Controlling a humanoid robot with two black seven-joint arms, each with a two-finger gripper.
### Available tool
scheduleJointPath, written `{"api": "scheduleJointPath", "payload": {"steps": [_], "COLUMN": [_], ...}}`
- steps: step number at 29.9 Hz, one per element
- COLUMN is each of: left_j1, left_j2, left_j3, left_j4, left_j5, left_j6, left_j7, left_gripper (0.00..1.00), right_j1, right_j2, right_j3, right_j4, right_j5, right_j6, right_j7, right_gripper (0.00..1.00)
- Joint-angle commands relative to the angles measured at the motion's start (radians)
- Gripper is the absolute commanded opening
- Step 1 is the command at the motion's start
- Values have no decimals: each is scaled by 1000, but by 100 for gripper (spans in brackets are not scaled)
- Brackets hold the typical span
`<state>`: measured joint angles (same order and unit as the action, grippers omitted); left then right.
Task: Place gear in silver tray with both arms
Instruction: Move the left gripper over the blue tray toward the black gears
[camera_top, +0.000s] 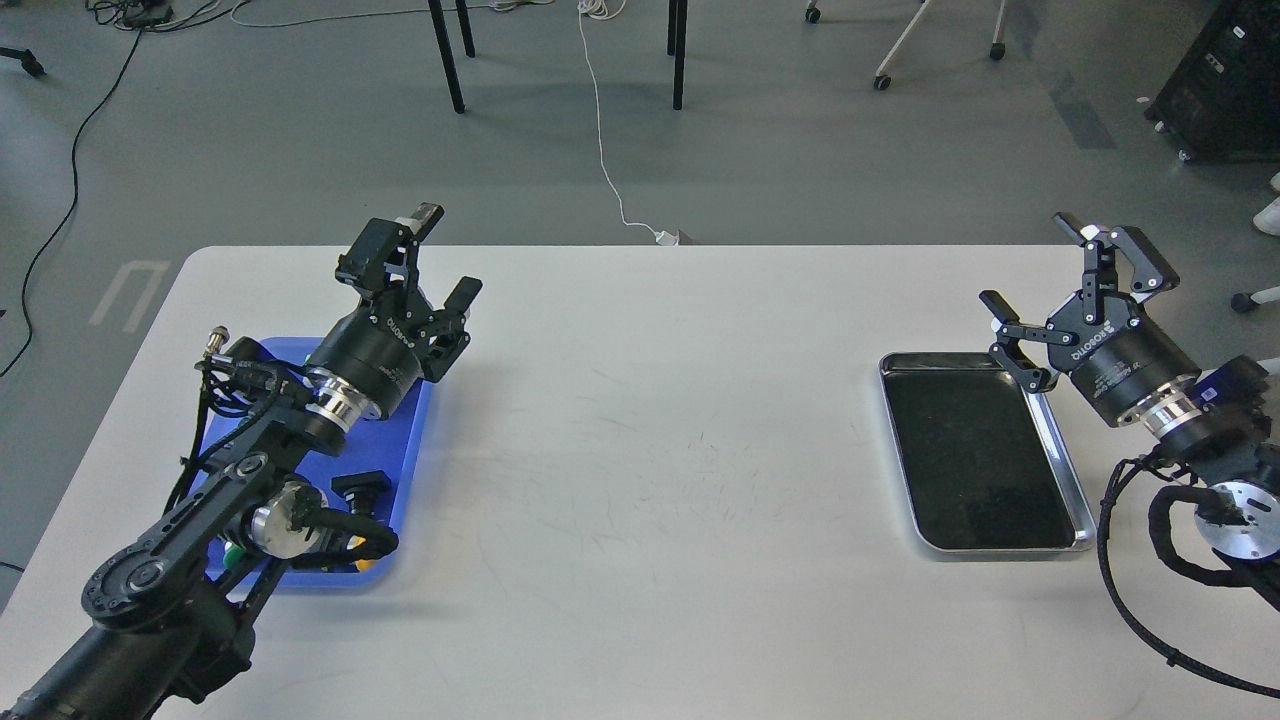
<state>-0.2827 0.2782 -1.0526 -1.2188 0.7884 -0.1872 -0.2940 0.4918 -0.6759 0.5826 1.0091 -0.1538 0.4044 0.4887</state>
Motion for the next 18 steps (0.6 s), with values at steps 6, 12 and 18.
{"api": "scheduleJointPath", "payload": {"steps": [6, 12, 18], "left_j1": [22, 7, 3], "left_j2": [38, 154, 324], "left_j3": [0, -1, -1], "left_j4": [-10, -4, -11], "left_j5": [-8, -14, 8], "left_j6": [-12, -60, -86], "left_j7": [-2, -30, -195], "left_gripper": [98, 98, 98], "right_j1": [30, 24, 24], "right_j2": [5, 1, -13], "right_j3": [-13, -18, -49], "right_j4": [-1, -3, -3], "right_j5": [-29, -29, -21], "right_j6": [-64, -55, -55], "right_j7": [0, 0, 0], "right_gripper": [99, 99, 99]}}
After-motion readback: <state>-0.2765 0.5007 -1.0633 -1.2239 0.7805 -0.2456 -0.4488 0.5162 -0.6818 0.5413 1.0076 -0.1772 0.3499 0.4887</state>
